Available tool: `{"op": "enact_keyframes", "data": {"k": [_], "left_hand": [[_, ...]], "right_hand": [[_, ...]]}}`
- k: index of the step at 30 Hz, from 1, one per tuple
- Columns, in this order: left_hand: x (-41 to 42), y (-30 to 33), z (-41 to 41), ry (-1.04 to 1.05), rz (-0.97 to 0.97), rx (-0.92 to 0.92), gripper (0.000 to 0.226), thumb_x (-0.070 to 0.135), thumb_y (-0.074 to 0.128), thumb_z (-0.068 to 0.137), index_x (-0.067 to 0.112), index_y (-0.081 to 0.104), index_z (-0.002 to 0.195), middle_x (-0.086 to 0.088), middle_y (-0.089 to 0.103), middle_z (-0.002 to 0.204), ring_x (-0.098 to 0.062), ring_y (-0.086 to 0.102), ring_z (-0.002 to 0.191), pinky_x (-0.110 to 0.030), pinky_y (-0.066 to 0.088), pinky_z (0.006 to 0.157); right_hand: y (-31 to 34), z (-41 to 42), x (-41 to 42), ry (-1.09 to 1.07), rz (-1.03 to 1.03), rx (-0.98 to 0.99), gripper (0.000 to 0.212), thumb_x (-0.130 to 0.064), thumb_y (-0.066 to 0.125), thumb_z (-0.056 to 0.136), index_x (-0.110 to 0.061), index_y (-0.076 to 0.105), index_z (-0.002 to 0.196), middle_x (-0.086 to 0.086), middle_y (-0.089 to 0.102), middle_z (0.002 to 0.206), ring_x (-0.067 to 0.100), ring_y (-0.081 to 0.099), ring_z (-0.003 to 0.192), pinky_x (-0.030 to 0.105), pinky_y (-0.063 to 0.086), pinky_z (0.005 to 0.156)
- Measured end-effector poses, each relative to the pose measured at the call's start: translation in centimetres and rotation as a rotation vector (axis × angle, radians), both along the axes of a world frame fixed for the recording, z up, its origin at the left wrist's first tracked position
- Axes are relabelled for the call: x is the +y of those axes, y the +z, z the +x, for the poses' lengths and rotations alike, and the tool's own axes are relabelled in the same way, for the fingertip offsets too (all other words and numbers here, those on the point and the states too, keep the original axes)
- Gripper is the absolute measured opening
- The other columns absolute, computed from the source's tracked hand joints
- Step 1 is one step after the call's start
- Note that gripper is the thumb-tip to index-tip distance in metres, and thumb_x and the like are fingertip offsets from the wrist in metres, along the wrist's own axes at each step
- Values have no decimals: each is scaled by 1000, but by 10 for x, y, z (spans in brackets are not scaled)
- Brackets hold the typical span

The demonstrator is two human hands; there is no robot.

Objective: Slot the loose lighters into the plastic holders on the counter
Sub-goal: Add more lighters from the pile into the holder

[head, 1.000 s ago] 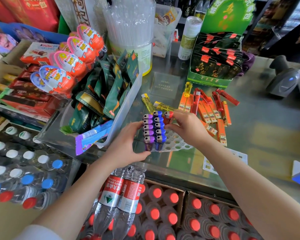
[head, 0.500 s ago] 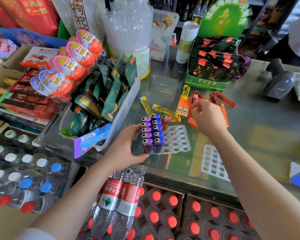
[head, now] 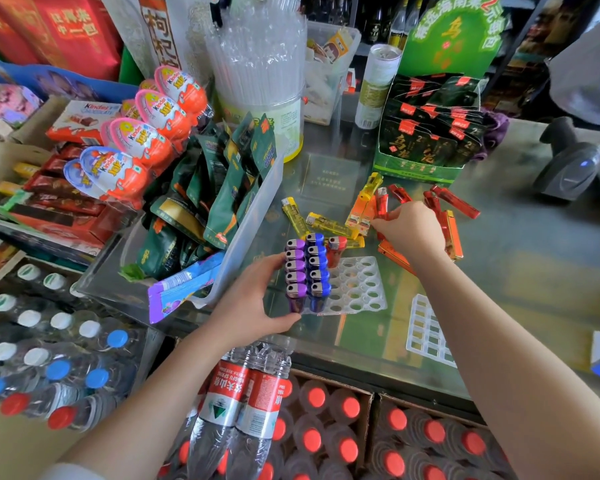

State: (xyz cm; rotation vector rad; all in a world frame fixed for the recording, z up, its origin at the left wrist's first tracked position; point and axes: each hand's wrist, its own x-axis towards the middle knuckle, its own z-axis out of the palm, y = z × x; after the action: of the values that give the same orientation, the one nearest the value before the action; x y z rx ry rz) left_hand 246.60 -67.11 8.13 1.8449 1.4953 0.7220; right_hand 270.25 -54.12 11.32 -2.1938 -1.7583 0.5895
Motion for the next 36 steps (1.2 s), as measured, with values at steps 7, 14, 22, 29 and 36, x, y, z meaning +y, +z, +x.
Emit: {"op": "enact_keyframes", "data": {"k": [7,14,22,29,36], "left_hand": [[1,1,0,-6,12,8,74,39,72,64,41,34,127,34,40,120,13,37,116,-3,27,92],[0,3,2,-10,32,28,75,48,67,63,35,36,130,32,40,119,4,39,116,-13,30,95],[-2,3,2,1,33,41,79,49,67,62,28,38,133,19,44,119,0,39,116,-24,33,96],[-3,5,4,4,38,39,76,38,73,66,26,39,132,17,44,119,-2,40,116,-26,34,97],[-2,4,3,6,39,32,73,43,70,64,28,40,129,17,47,118,-4,43,114,-28,37,96]], "right_hand": [[12,-12,-22,182,149,208,11,-19,61,76,-9,55,77,2,55,71,18,49,63,26,34,50],[23,-16,-77,257,73,616,13,-10,60,83,-15,55,94,2,63,80,19,59,64,30,51,55],[-4,-30,-101,248,65,577,9,-14,64,83,-11,58,90,1,70,74,7,66,61,13,49,59],[-6,-38,-99,298,264,436,17,-8,66,81,-7,52,91,-2,64,82,12,60,71,10,44,61],[-11,-29,-93,440,333,130,27,-25,67,82,-3,57,94,10,60,78,28,56,69,36,44,57]]}}
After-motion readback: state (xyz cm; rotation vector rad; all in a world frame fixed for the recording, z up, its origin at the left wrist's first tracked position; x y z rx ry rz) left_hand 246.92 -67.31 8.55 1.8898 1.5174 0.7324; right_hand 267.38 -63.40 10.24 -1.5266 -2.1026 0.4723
